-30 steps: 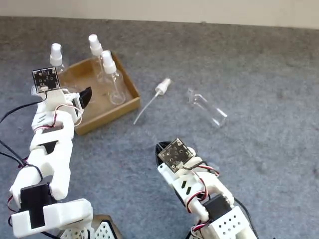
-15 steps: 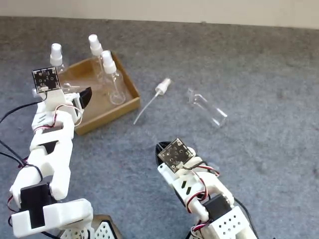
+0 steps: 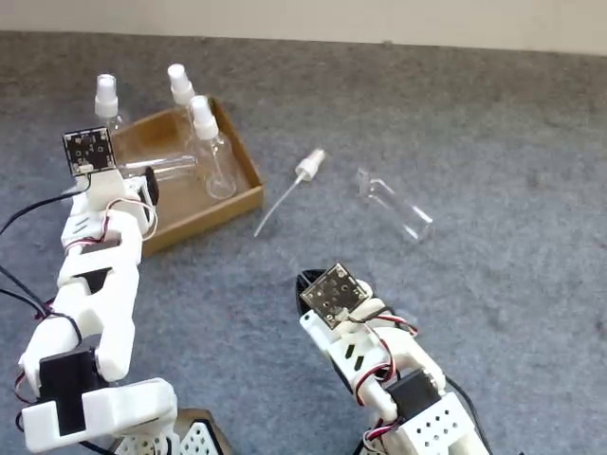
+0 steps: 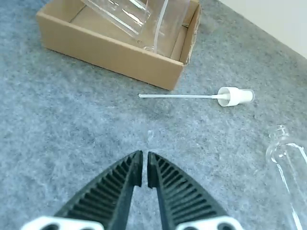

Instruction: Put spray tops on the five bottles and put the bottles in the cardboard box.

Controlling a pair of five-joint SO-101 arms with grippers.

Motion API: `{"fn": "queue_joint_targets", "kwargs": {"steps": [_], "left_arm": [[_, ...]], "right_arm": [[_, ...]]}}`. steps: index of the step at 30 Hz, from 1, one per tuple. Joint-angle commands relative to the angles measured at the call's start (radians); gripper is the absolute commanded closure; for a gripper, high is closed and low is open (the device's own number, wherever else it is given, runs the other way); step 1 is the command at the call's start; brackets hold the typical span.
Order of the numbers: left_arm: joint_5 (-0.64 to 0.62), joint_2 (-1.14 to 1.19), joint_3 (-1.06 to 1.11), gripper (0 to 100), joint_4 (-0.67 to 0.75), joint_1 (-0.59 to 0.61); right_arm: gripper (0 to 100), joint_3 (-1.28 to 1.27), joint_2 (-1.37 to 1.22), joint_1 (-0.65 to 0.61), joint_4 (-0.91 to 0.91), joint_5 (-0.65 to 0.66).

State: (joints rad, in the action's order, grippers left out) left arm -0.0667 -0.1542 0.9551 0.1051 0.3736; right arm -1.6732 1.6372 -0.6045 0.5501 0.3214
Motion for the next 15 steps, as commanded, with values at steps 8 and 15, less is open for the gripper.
{"fn": "queue_joint_targets", "kwargs": {"steps": [8, 15], "left_arm": [[0.009, -0.056, -0.033, 82, -0.005, 0.005], [0.084, -0.058, -0.033, 83, -0.005, 0.002]], "right_arm": [[97.1, -0.062, 0.010, 0.007, -0.031, 0.011], [97.1, -0.062, 0.010, 0.007, -0.031, 0.011]]}}
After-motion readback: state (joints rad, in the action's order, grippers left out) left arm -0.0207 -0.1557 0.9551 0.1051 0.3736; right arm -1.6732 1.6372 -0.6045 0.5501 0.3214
